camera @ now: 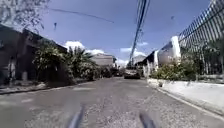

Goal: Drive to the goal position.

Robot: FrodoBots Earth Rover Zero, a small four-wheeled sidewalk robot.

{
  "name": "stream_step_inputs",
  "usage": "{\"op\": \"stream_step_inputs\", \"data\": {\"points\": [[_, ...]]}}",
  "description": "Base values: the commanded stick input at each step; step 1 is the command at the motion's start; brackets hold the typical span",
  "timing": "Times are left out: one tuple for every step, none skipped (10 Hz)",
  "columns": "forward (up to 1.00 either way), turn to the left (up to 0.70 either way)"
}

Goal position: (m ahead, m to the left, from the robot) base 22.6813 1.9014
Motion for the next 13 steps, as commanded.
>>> {"op": "stream_step_inputs", "data": {"points": [[1.0, 0.0], [1.0, 0.0], [1.0, 0.0], [1.0, -0.11], [1.0, -0.4], [1.0, -0.4], [1.0, -0.4], [1.0, -0.4], [1.0, -0.4], [1.0, -0.39], [1.0, -0.28], [1.0, -0.12], [1.0, 0.0]]}}
